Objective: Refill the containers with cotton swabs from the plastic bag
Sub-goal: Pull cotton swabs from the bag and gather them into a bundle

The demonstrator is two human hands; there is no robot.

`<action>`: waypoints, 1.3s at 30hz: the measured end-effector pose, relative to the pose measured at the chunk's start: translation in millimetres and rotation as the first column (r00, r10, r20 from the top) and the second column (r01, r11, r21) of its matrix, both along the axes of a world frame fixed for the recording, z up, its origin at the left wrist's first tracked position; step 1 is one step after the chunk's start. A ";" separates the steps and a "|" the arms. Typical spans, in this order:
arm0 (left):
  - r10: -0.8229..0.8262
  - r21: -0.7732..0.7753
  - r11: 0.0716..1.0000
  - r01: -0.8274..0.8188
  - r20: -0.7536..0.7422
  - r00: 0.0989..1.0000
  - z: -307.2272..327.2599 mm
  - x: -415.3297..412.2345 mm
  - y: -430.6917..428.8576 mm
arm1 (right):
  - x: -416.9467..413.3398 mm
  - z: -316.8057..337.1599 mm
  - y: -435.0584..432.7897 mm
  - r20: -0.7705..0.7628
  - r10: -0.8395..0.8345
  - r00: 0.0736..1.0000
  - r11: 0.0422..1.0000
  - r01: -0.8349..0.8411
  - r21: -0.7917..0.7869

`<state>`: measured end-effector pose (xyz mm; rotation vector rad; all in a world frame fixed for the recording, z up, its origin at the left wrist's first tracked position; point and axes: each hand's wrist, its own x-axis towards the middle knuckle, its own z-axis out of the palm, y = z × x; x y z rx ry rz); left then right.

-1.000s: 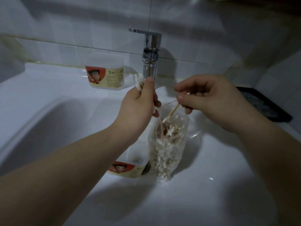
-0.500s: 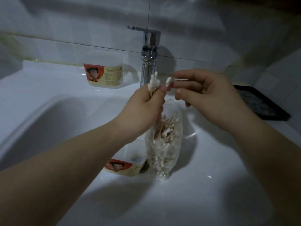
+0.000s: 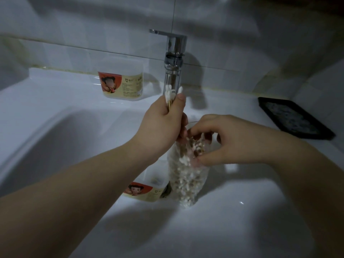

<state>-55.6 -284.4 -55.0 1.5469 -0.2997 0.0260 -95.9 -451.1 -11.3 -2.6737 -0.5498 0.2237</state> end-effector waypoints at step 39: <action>-0.022 0.098 0.995 0.017 0.044 0.999 -3.6 -0.8 -0.4 | 11.0 4.7 -20.1 0.272 -0.226 0.935 0.921 0.114 0.373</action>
